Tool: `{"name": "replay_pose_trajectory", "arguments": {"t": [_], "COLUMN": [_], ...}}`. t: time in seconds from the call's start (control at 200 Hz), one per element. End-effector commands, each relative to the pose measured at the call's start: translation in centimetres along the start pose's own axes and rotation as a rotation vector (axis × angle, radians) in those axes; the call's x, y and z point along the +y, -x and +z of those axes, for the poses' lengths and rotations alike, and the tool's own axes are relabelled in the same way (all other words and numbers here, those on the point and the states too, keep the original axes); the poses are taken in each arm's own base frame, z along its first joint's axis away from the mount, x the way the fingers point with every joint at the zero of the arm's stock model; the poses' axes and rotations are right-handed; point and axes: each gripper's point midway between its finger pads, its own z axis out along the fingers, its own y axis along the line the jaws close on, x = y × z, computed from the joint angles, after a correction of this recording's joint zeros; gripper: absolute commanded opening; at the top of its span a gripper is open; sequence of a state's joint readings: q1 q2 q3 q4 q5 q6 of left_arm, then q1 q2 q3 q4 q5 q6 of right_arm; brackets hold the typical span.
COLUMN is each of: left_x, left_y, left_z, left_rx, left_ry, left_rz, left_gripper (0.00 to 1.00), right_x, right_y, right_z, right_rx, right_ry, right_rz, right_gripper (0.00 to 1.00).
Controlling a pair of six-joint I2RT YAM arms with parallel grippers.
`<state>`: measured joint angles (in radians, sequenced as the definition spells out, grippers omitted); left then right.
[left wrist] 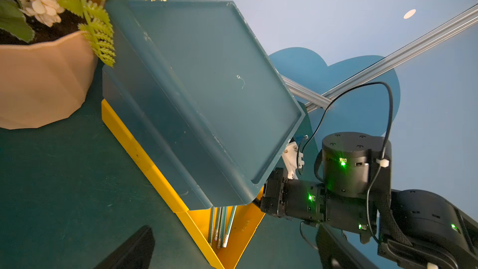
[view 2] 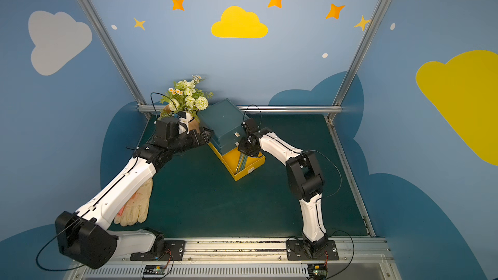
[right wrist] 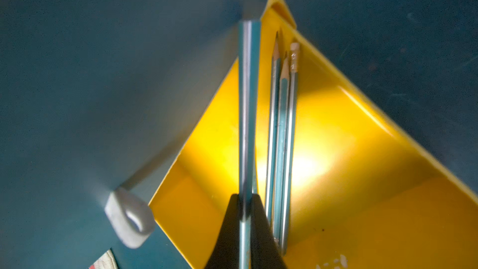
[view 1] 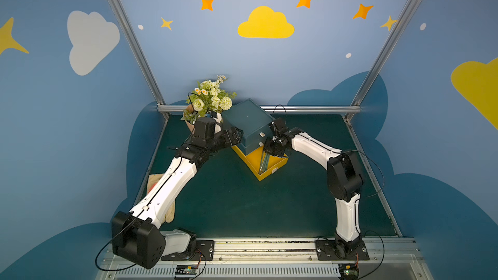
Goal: Please place the pencils in the drawer according to their color
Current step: Place the pencil in the drawer, then close the drawer in the storage box.
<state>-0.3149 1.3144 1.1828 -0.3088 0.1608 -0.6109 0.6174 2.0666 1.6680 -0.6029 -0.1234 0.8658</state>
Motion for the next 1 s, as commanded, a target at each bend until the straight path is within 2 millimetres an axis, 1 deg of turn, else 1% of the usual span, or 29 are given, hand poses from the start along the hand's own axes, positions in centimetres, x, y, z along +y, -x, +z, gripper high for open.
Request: {"name": "replay_pose_trajectory", "arguments": {"t": [0.0,0.04,0.08,0.16,0.26,0.355,0.441,0.526,0.616,0.731,0.796,0.856,0.946,0.976,0.996], "left_x": [-0.1,-0.1,-0.1,-0.1,-0.2,-0.2,-0.1,0.0,0.3,0.7,1.0,1.5,2.4,2.8,3.0], "left_y": [0.4,0.4,0.5,0.8,1.5,2.2,3.0,3.8,4.7,5.3,5.4,5.4,5.2,5.1,5.0], "left_z": [-0.2,-0.2,-0.2,-0.1,-0.1,0.1,0.4,0.9,1.7,3.0,3.9,4.7,5.8,6.1,6.3], "left_rx": [-0.01,-0.009,-0.011,-0.017,-0.027,-0.035,-0.043,-0.042,-0.036,-0.008,0.018,0.039,0.07,0.081,0.086], "left_ry": [-0.006,-0.006,-0.006,-0.002,0.004,0.014,0.028,0.042,0.061,0.084,0.1,0.121,0.161,0.172,0.18], "left_rz": [-0.003,-0.003,-0.004,-0.003,-0.001,0.006,0.013,0.019,0.022,0.029,0.036,0.045,0.059,0.065,0.067], "left_gripper": [1.0,1.0,1.0,1.0,1.0,1.0,1.0,1.0,1.0,1.0,1.0,1.0,1.0,1.0,1.0], "right_x": [0.4,0.5,0.6,0.9,1.4,1.1,0.0,-1.9,-4.3,-7.3,-8.8,-9.7,-10.9,-11.2,-11.4], "right_y": [-0.8,-1.0,-1.1,-1.1,-0.9,-0.8,-1.0,-1.2,-1.7,-2.6,-3.3,-4.0,-5.0,-5.3,-5.4], "right_z": [1.1,1.1,0.9,0.1,-1.8,-3.8,-5.5,-6.6,-7.3,-7.3,-7.1,-6.7,-5.8,-5.6,-5.4], "right_rx": [0.03,0.038,0.044,0.042,0.022,0.002,-0.014,-0.021,-0.024,-0.016,-0.003,0.006,0.028,0.034,0.037], "right_ry": [0.012,0.016,0.022,0.04,0.072,0.096,0.111,0.124,0.127,0.114,0.102,0.1,0.093,0.093,0.09], "right_rz": [-0.004,-0.004,-0.005,-0.012,-0.039,-0.052,-0.04,-0.003,0.046,0.098,0.119,0.13,0.154,0.16,0.165], "right_gripper": [0.03,0.17,0.27,0.36,0.38,0.38,0.38,0.38,0.37,0.33,0.24,0.2,0.04,0.0,0.0]}}
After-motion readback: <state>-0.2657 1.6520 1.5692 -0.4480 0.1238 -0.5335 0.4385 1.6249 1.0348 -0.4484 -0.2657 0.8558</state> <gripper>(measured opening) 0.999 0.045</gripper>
